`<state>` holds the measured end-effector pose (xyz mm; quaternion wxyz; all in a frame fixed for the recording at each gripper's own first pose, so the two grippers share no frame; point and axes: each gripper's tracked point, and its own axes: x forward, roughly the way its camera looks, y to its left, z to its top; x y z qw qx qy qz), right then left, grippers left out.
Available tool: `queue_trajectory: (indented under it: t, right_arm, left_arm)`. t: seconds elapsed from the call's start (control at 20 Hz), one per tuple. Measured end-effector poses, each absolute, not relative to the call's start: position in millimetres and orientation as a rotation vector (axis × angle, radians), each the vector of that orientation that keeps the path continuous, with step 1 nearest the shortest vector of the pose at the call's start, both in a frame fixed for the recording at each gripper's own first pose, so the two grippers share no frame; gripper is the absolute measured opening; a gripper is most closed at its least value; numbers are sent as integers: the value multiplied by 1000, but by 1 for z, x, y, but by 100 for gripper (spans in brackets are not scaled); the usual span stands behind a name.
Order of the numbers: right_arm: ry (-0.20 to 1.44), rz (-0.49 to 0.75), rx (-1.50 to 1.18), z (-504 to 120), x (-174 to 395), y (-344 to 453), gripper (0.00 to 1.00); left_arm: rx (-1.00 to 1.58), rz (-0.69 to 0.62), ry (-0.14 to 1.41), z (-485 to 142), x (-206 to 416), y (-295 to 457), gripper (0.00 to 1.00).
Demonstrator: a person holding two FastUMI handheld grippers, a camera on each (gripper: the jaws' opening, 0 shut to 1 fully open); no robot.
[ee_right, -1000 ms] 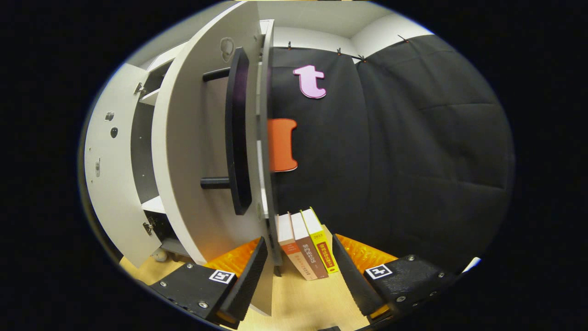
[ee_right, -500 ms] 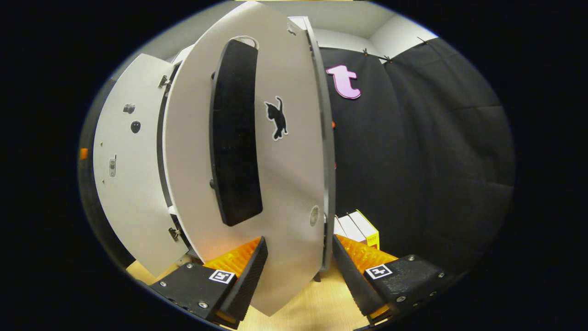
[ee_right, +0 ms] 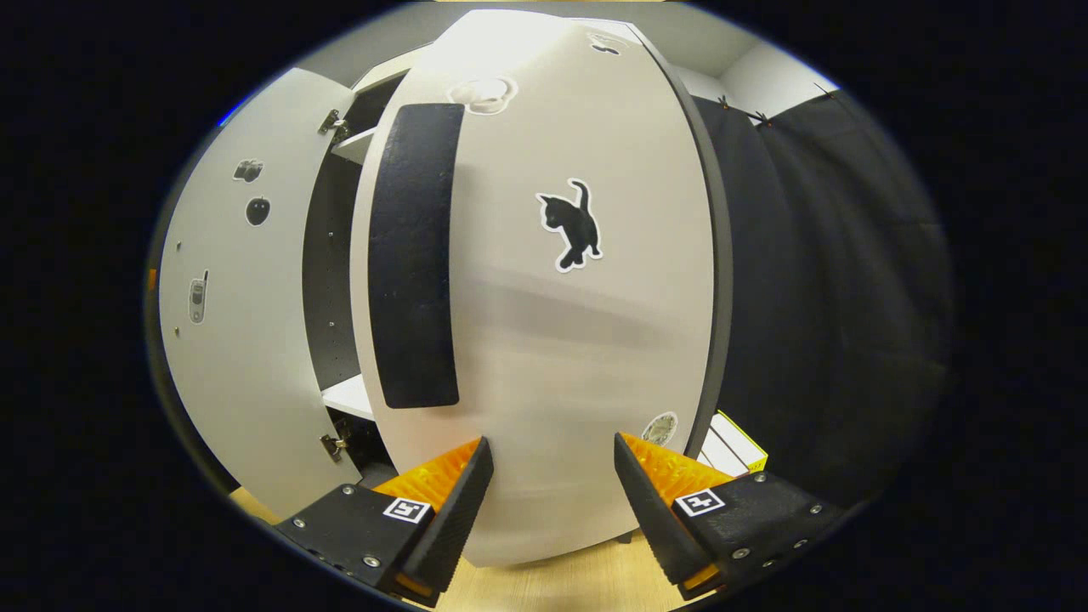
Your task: Grab one shoe with the right hand and put it into the shoe cabinet, grab the other shoe with the left hand and put it into the shoe cabinet; then close the right door with the right hand and the left door with the left hand.
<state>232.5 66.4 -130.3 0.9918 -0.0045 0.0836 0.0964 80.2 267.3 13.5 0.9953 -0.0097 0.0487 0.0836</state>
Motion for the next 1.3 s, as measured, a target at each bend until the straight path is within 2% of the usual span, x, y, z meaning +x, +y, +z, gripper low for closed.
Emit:
queue_trajectory:
  t: [0.5,0.85,1.3]
  right_arm:
    - [172,105,13,-132,238,70,89]
    - [175,49,-11,-130,239,71,89]
    - [195,3,-21,-133,214,67,90]
  left_arm:
    - [8,122,143,-41,138,268,96]
    - [-48,26,210,-100,177,254,97]
    - [-77,-64,270,-139,175,228,97]
